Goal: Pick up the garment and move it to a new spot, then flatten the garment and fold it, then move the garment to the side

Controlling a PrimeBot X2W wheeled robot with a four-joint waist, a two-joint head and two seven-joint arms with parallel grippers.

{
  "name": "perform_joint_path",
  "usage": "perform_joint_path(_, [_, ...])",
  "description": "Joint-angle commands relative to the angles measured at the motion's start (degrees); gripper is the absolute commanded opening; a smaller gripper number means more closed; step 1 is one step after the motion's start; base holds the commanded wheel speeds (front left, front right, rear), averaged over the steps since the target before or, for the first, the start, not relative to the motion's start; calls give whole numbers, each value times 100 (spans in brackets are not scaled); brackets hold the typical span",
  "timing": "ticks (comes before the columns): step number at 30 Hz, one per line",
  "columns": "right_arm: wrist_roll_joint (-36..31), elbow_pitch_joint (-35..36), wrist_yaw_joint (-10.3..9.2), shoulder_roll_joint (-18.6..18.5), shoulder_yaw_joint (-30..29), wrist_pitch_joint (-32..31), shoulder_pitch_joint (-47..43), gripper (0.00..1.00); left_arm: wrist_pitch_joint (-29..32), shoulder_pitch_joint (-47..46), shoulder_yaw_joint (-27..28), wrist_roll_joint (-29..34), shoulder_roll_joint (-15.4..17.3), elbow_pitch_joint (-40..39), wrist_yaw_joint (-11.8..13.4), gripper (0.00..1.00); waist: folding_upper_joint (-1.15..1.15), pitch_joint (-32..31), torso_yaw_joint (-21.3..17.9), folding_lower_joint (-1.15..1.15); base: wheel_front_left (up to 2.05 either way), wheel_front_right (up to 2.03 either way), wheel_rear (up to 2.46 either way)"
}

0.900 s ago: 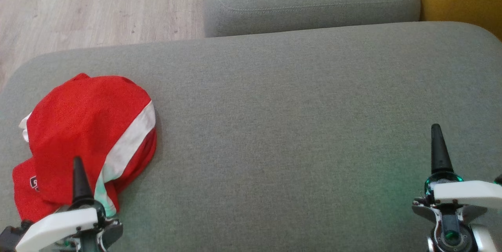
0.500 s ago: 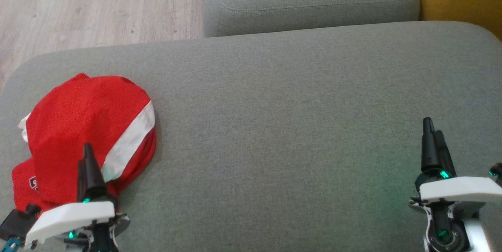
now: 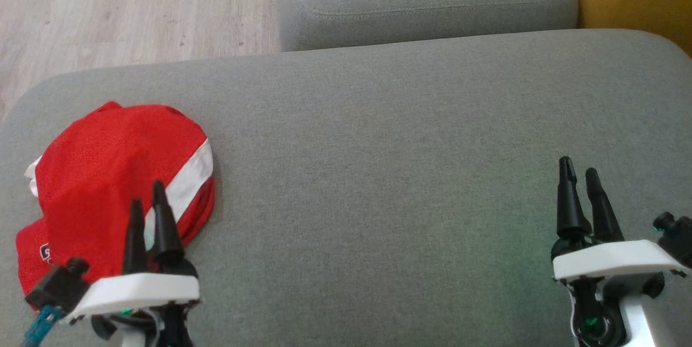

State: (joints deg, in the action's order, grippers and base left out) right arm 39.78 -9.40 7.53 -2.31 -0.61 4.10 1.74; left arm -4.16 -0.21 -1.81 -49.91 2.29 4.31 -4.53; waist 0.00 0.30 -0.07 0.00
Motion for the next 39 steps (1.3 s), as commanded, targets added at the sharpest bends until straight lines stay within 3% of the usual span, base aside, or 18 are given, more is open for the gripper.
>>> perform_joint_path(1, [-245,262,-2,-38,102,79,271,100,-66,-168,22,275,41,-275,5,100,0,-1,-4,0,0,0,0])
perform_joint_path(15, [-1373,364,-3,-43,267,315,273,100,-304,-165,-442,1717,123,-330,118,100,0,25,-12,0,0,0,0])
perform_joint_path(39, [-3256,535,-4,-50,575,721,230,100,-713,-242,-1247,3652,565,-209,753,100,0,26,-10,0,0,0,0])
